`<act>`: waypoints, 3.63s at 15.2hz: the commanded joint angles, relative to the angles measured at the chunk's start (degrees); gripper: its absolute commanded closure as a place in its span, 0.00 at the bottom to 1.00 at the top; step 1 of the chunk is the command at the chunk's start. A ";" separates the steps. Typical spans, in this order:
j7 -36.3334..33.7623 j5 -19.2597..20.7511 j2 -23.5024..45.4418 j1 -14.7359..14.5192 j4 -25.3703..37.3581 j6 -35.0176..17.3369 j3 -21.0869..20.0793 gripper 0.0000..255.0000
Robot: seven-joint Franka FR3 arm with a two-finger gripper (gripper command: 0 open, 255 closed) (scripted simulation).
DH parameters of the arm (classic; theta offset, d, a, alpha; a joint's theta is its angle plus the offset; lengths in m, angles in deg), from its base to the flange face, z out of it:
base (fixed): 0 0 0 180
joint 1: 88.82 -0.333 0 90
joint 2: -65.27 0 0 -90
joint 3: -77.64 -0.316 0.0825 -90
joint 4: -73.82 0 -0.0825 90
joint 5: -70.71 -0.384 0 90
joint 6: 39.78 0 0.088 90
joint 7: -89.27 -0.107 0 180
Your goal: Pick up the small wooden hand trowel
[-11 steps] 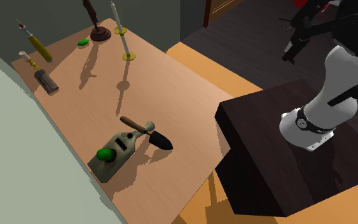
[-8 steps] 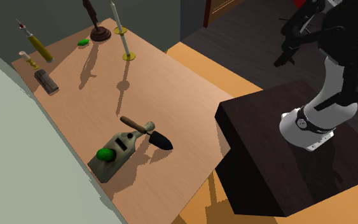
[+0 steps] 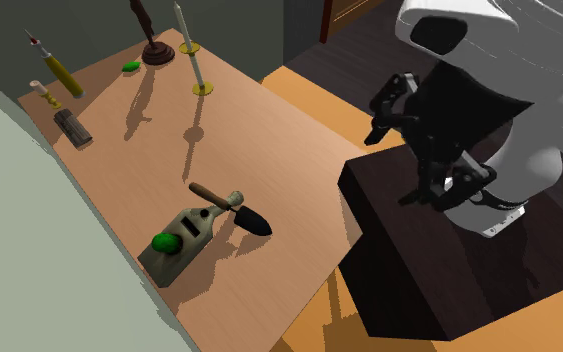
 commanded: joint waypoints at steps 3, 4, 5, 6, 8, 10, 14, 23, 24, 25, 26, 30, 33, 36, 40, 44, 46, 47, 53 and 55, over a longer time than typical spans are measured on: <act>-2.44 1.69 5.65 1.80 -3.37 -10.00 -0.28 0.00; -3.10 2.21 7.25 2.30 -3.86 -12.30 -0.35 0.00; -3.80 2.77 8.94 2.82 -4.26 -14.59 -0.42 0.00; -4.54 3.38 10.70 3.39 -4.56 -16.87 -0.52 0.00; -6.17 4.79 14.47 4.57 -4.88 -21.34 -0.72 0.00; -8.06 6.51 18.50 5.84 -4.80 -25.66 -0.94 0.00; -12.85 11.24 27.18 8.62 -3.44 -33.61 -1.35 0.00; -28.80 27.94 47.95 11.33 5.48 -46.27 2.13 0.00; -30.50 29.57 50.24 10.96 6.89 -47.28 3.16 0.00; -32.10 31.04 52.50 10.57 8.38 -48.24 4.18 0.00; -33.56 32.30 54.76 10.10 9.91 -49.17 5.27 0.00; -38.18 35.48 63.69 8.40 16.58 -52.43 9.20 0.00; -40.48 36.25 70.30 7.70 22.12 -54.34 11.42 0.00; -41.98 36.03 76.87 7.62 28.15 -55.68 12.93 0.00; -43.12 35.91 81.49 7.37 31.95 -56.89 13.96 0.00; -44.35 36.20 84.68 6.55 33.67 -58.44 15.02 0.00; -44.80 36.27 85.95 6.25 34.39 -59.02 15.41 0.00; -44.80 36.27 85.95 6.25 34.39 -59.02 15.41 0.00; -44.84 36.29 86.04 6.22 34.41 -59.11 15.47 1.00; -44.82 36.31 86.11 6.27 34.44 -59.17 15.49 1.00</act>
